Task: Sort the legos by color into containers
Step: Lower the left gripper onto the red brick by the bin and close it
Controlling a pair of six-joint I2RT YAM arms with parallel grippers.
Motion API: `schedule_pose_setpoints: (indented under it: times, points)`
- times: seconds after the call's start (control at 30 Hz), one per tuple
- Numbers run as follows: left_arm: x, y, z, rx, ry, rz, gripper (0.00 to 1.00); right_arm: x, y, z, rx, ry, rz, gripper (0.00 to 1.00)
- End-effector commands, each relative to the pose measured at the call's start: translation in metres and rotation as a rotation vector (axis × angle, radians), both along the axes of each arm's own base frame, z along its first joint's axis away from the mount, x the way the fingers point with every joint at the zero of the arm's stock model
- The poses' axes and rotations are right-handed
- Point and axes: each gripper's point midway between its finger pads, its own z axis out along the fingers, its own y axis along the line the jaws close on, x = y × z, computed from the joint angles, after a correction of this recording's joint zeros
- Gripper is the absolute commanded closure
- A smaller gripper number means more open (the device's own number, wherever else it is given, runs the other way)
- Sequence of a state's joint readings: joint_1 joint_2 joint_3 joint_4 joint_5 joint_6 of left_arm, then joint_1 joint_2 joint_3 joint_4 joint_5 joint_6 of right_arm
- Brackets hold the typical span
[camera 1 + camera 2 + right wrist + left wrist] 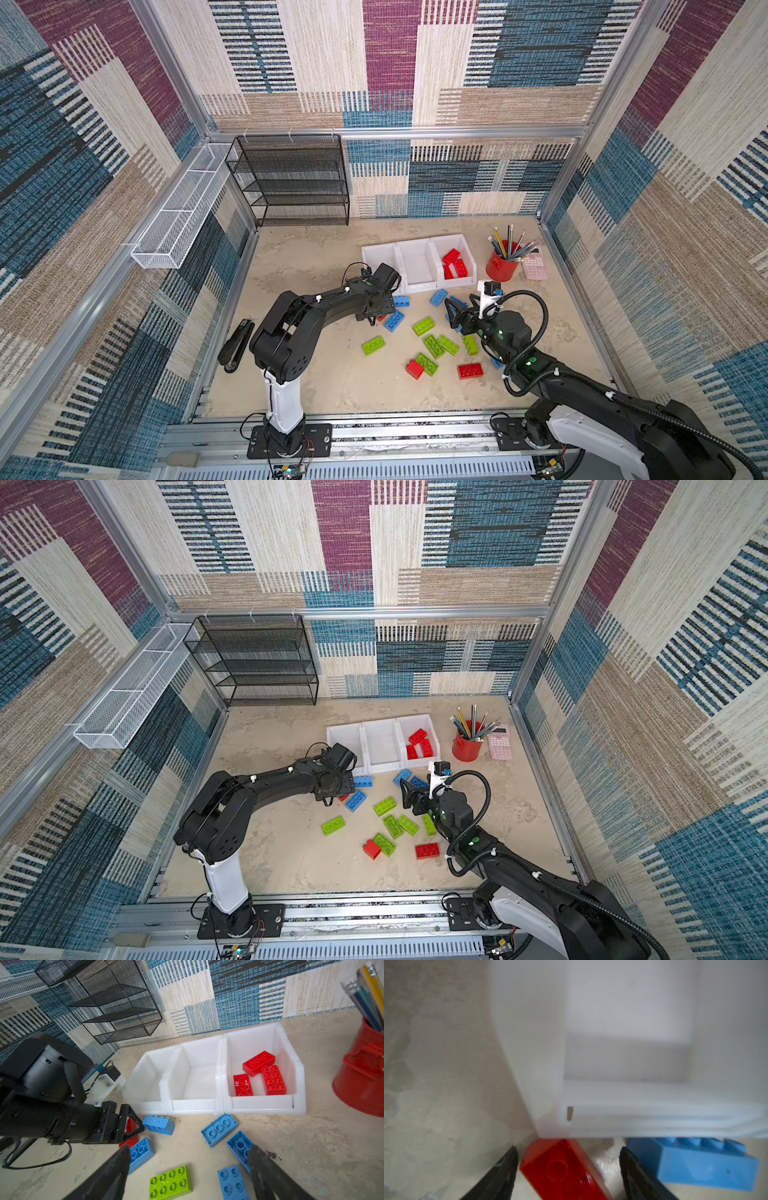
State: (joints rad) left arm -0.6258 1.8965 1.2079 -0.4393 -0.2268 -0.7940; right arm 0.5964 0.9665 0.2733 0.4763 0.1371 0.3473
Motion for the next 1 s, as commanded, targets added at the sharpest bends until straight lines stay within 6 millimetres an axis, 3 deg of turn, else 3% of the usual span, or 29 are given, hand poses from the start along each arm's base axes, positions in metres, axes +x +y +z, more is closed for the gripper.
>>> schedule_pose_setpoints:
  times: [0.0,0.17,0.47,0.7,0.97]
  points:
    - [-0.005,0.001,-0.007,0.004,0.044,0.018,0.26,-0.001,0.004,0.01,0.052,-0.036,0.018,0.11]
    - [-0.009,0.006,-0.009,0.01,0.04,0.027,0.49,-0.005,0.002,0.015,0.074,-0.061,0.02,0.11]
    - [-0.012,0.008,-0.005,0.007,0.037,0.026,0.67,-0.003,0.005,0.007,0.068,-0.039,0.022,0.11]
    - [-0.013,0.01,0.006,0.005,0.016,0.012,0.72,-0.002,0.006,0.003,0.067,-0.029,0.026,0.1]
    - [-0.001,-0.009,0.045,-0.022,-0.024,-0.125,0.73,-0.005,0.007,0.005,0.109,-0.025,0.035,0.06]
